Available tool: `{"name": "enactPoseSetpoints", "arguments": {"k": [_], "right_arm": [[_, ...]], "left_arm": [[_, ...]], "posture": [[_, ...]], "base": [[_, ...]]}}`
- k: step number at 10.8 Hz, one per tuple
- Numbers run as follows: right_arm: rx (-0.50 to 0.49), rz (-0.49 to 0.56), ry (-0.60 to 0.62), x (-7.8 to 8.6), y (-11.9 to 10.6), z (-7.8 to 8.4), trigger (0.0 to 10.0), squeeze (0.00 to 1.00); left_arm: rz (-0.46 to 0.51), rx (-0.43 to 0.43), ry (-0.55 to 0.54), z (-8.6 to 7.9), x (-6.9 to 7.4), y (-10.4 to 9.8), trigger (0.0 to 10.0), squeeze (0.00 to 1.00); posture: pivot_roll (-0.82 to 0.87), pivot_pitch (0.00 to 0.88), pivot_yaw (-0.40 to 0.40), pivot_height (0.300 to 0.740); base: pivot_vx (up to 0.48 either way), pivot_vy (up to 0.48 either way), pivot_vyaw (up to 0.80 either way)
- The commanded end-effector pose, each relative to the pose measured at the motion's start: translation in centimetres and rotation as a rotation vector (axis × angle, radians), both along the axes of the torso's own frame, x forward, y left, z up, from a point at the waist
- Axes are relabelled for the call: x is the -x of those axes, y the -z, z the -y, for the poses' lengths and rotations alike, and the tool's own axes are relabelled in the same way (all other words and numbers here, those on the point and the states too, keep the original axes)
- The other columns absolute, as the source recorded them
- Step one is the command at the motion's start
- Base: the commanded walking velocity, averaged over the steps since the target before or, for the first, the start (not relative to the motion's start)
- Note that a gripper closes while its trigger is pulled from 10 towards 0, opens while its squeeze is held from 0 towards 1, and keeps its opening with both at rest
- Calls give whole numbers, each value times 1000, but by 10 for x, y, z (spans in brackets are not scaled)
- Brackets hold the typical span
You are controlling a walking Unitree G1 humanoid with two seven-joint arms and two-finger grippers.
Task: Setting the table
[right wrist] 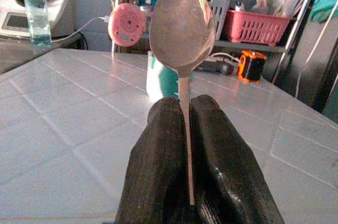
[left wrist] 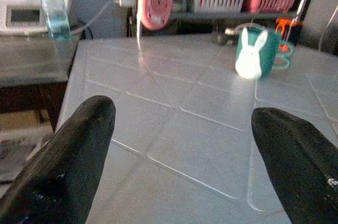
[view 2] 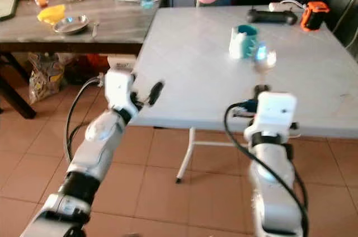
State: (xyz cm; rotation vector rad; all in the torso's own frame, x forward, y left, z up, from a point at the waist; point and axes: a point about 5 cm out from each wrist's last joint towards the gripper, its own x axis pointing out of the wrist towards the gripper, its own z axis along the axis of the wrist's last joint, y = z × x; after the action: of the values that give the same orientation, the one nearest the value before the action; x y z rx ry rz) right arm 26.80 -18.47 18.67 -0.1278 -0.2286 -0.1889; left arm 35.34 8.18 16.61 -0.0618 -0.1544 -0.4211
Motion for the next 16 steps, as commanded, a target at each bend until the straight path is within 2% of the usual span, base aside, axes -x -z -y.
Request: {"name": "enactPoseSetpoints", "arguments": {"k": [1, 11, 13, 14, 16], "right_arm": [[-8, 26, -28, 0, -5, -8, 10000, 0], [-4, 29, -20, -2, -6, -4, 10000, 0], [-3, 30, -18, -2, -6, -4, 10000, 0], [-2, 31, -17, -2, -6, -3, 10000, 0], [2, 32, -19, -2, -7, -3, 10000, 0]], "left_arm": [[-9, -17, -38, -12, -1, 4, 10000, 0], [-2, -15, -41, -7, -2, 3, 10000, 0], [24, -8, -54, -7, -3, -1, 10000, 0], [36, 23, -21, -7, -1, -4, 10000, 0], [45, 26, -13, -7, -1, -5, 10000, 0]], "posture": [[74, 102, 49, 740], [73, 98, 48, 740], [72, 97, 47, 740], [72, 94, 44, 740], [72, 91, 39, 740]], "base": [[0, 480, 0], [0, 480, 0], [0, 163, 0], [0, 0, 0], [321, 0, 0]]}}
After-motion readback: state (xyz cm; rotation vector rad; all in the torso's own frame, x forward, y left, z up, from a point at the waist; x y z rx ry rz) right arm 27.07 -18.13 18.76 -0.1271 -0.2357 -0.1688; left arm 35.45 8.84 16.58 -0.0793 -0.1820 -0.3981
